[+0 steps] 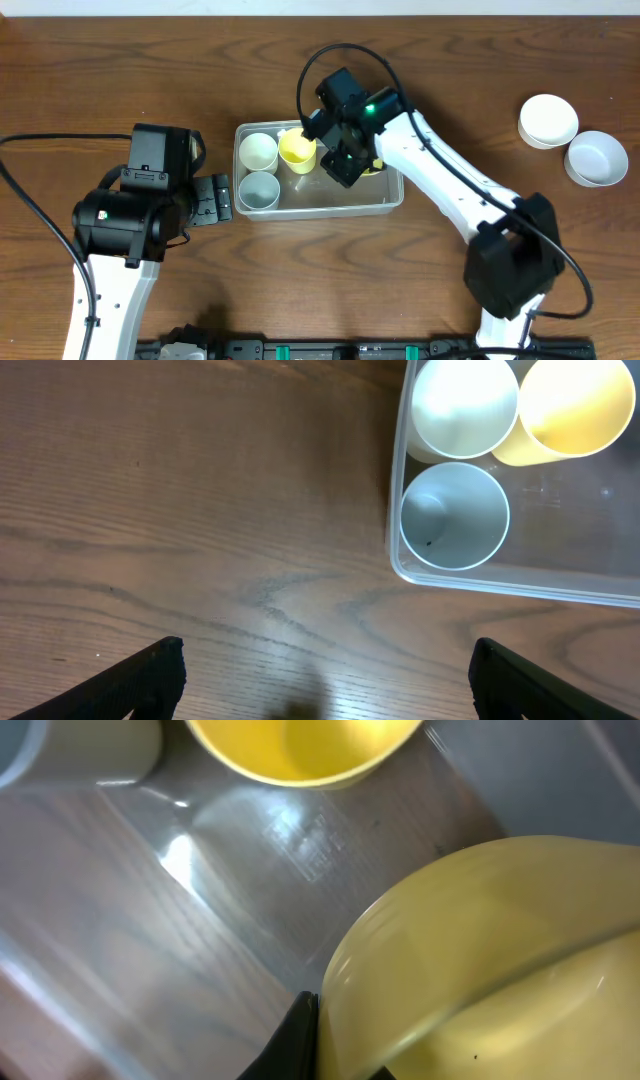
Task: Pack container
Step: 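Carry the yellow bowl with the right gripper into the container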
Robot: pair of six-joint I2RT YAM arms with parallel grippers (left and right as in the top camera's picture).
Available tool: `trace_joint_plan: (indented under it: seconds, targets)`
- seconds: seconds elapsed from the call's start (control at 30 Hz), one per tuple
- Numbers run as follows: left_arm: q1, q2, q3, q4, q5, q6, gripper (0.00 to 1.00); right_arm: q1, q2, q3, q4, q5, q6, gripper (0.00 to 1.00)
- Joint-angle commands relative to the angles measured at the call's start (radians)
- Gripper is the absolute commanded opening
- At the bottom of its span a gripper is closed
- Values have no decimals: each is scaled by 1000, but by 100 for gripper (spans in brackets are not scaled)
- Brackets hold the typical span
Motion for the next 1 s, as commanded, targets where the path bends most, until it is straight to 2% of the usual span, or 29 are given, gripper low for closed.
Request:
trace_joint_plan:
  seconds: [0.0,0.07,0.17,0.23,0.27,0.63,0.7,0.73,0.8,0.83,0.97]
  targets:
    - [6,4,-5,0,-5,-13,91,-10,22,0,11,45,29,4]
    - [6,4,-5,1,-5,-13,91,-16,25,0,15,74,51,8]
    - [6,4,-5,1,-5,-13,91,-27,26,0,14,76,53,36]
    - [6,4,-5,1,-5,-13,91,-33,26,0,15,76,53,49]
    - [6,4,-5,1,-5,-13,91,-34,26,0,14,75,53,52]
    - [6,4,-5,1,-5,-13,91,-35,26,0,8,75,53,49]
    - [6,4,-5,0,-5,-13,91,-35,26,0,-5,75,53,38]
    - [6,4,-5,0,-5,-13,91,-35,26,0,-11,75,53,23]
    - [6,4,-5,0,-5,-13,91,-35,28,-3,-16,75,54,7]
    - [6,4,-5,0,-5,-13,91,-35,30,-7,-13,75,53,3]
    - [6,4,-5,1,-5,-13,91,-35,43,-41,25,76,53,1]
